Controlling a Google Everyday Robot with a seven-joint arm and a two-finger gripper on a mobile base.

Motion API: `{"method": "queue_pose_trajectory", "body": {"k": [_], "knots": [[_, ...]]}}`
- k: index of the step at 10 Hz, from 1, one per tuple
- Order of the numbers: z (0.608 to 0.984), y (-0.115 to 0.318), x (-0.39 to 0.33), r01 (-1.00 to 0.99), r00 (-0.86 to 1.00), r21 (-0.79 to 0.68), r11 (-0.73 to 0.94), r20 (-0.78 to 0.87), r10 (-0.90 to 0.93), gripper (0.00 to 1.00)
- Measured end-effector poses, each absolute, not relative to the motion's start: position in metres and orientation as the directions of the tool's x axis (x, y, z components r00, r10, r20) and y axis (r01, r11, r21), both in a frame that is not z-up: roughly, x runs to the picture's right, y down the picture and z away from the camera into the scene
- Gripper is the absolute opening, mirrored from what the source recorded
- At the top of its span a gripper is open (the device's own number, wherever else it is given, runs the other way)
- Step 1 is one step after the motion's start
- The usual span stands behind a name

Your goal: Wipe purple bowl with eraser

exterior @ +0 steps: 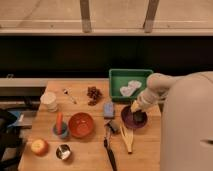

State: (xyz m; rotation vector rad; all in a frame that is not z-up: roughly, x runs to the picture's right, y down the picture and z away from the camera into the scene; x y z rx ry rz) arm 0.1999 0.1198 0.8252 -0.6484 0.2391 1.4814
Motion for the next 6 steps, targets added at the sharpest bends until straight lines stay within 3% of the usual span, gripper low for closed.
{"method": "queue_pose_trajectory", "body": {"k": [6], "knots": [[0.823,0.126,0.151,-0.938,0.181,-0.347,-0.011,-0.517,0.837,0.00]]}}
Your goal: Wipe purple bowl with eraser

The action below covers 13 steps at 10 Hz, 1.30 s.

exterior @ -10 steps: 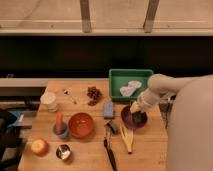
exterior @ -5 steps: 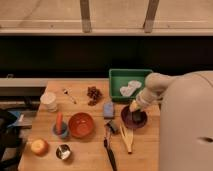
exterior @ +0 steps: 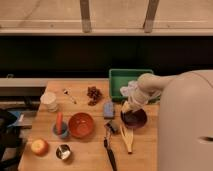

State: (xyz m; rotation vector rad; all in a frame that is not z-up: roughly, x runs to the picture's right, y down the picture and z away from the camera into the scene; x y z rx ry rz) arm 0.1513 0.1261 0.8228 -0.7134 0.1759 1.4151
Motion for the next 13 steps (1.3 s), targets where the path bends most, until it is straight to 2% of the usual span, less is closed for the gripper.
{"method": "queue_pose_trajectory", "body": {"k": [4,8,13], "knots": [[0.800,0.141,0.204,-0.964,0.093,-0.259,-0.059,-0.538,0.837,0.00],[0.805,0.130,0.238,-0.976,0.062,-0.210,-0.062,-0.539,0.840,0.00],[0.834,0.101,0.180,-0.963,0.128,-0.267,-0.019,-0.523,0.843,0.00]]}}
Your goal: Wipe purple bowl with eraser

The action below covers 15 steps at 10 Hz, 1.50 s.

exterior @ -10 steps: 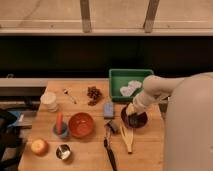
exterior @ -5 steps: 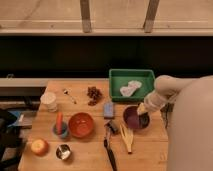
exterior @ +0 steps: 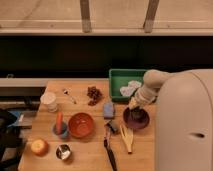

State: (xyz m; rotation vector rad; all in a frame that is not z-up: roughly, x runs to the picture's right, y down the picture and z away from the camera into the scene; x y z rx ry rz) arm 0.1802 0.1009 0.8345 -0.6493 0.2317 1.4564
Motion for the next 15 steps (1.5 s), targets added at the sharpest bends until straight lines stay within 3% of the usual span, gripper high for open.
{"method": "queue_pose_trajectory", "body": {"k": [4,9,15], "knots": [[0.820,0.110,0.167,-0.965,0.128,-0.263,-0.014,-0.517,0.846,0.00],[0.788,0.143,0.221,-0.982,0.065,-0.183,-0.040,-0.534,0.843,0.00],[0.825,0.109,0.206,-0.972,0.096,-0.232,-0.027,-0.501,0.860,0.00]]}}
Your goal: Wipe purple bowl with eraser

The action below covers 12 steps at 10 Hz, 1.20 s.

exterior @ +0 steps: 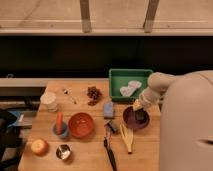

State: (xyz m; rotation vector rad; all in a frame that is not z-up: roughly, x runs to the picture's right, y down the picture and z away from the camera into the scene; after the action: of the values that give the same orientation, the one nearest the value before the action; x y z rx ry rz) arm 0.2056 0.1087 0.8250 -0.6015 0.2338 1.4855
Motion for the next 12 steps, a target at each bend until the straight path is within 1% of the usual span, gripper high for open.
{"method": "queue_pose_trajectory", "body": {"k": [2,4,8,9,12], "knots": [[0.819,0.107,0.189,-0.964,0.131,-0.265,-0.001,-0.480,0.867,0.00],[0.802,0.119,0.182,-0.960,0.154,-0.278,0.017,-0.479,0.864,0.00],[0.775,0.147,0.231,-0.974,0.114,-0.226,-0.011,-0.534,0.838,0.00],[0.776,0.147,0.245,-0.978,0.093,-0.207,-0.025,-0.543,0.834,0.00],[0.793,0.132,0.258,-0.973,0.076,-0.224,-0.057,-0.544,0.836,0.00]]}}
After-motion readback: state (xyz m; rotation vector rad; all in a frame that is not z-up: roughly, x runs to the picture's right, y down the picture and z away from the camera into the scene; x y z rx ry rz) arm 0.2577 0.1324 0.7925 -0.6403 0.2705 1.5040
